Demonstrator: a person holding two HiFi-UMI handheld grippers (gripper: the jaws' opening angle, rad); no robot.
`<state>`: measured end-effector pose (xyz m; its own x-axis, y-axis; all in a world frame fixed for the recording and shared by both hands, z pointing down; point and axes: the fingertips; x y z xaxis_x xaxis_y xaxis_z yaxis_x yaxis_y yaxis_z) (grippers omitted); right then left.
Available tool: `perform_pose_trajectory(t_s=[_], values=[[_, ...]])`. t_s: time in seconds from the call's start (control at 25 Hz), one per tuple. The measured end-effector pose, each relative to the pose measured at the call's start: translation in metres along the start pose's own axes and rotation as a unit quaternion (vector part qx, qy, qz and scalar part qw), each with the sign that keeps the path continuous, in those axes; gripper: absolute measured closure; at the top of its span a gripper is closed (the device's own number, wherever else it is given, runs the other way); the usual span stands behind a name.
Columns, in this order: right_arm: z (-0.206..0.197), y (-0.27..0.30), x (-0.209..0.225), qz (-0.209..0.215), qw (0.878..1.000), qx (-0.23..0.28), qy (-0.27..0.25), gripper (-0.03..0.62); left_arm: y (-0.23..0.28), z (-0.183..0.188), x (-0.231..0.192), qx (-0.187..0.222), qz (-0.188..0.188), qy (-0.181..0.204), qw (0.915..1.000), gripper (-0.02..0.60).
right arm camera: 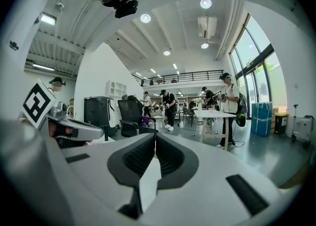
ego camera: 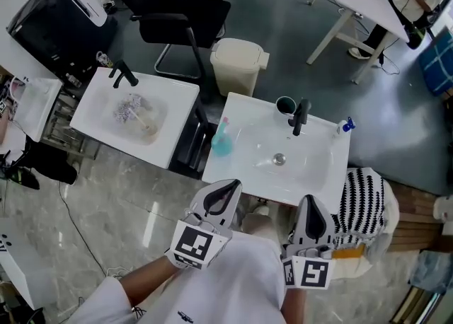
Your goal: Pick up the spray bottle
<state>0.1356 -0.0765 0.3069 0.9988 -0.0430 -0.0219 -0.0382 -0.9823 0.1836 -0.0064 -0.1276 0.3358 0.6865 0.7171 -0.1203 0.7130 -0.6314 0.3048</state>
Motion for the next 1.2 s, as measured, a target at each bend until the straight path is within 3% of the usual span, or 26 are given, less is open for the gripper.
perform_pose_trajectory(t_s=[0.28, 0.84, 1.0, 1.2], values=[[0.001, 0.019, -0.003, 0.015, 1.0, 0.004, -0.002, 0.588, 0.008, -0.005, -0.023, -0.007, 0.046, 0.023, 0.9987, 0.575], [-0.022, 0.067, -0.019, 0.06, 0.998, -0.026, 0.001, 0.588, 0.042, -0.032, -0.068, -0.027, 0.072, 0.005, 0.997, 0.569], [-0.028, 0.077, -0.025, 0.071, 0.997, -0.041, 0.004, 0.588, 0.054, -0.04, -0.083, -0.031, 0.083, 0.004, 0.9961, 0.483], [-0.037, 0.089, -0.03, 0.085, 0.995, -0.057, 0.002, 0.588, 0.07, -0.052, -0.102, -0.039, 0.099, 0.008, 0.9943, 0.448]])
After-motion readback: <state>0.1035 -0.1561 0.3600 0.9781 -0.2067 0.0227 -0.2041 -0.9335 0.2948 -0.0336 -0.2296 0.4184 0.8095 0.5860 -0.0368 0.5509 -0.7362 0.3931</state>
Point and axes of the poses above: the fingertips, and each gripper's own axes: y forward along the fingers, x to its right, z out of its top, and after that the axes turned 3 degrees about -x, right-handed
